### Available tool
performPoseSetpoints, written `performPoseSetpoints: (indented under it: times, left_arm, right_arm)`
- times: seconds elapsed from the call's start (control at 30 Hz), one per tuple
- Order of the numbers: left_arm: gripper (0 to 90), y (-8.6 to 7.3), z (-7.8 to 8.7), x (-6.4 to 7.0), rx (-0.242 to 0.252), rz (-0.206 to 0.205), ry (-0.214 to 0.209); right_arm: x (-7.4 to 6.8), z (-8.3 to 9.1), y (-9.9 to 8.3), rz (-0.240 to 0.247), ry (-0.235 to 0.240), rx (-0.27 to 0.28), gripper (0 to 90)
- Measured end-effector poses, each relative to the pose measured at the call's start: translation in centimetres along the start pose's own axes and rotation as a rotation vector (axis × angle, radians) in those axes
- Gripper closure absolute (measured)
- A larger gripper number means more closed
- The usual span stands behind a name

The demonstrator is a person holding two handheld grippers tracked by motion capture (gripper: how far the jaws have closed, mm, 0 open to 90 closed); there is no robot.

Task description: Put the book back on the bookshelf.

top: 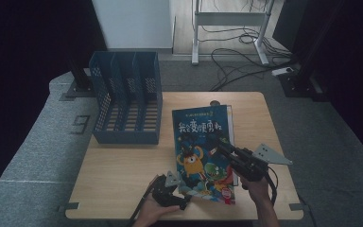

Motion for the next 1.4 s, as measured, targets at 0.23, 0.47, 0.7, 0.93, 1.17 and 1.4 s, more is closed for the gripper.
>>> performPoseSetpoints:
  times: [0.23,0.47,0.7,0.93,1.17,1.4]
  left_arm:
    - [7.7,0.0,-0.1,0.0,0.002,-0.002,0.005]
    - [7.7,0.0,-0.1,0.1,0.005,-0.004,0.013]
    - [7.4,0.3,-0.3,-0.1,-0.003,-0.003,0.021]
    - [7.6,0.9,-0.7,-1.2,-0.012,0.011,0.047]
    - [7.9,1.1,-0.7,-1.6,-0.014,0.026,0.047]
    - [10.1,1.0,-0.6,-1.5,-0.014,0.024,0.051]
  right_arm:
    - [0.2,0.0,0.0,-0.004,-0.005,-0.021,76.6]
    - [0.5,0.1,-0.1,-0.017,-0.009,-0.04,77.6]
    - [0.3,0.1,0.0,0.001,-0.01,-0.034,77.6]
    - [-0.9,0.2,0.5,0.063,-0.017,-0.032,77.6]
    - [-1.2,0.2,0.6,0.088,0.012,-0.028,79.8]
    - [-0.9,0.3,0.5,0.083,0.018,-0.031,79.9]
Point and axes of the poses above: each handheld gripper's, and its own axes: z roughly backward along the jaws, y roughly out of its top, x roughly to its right, the point moved 3 cm from there along -z, roughly forward along the jaws
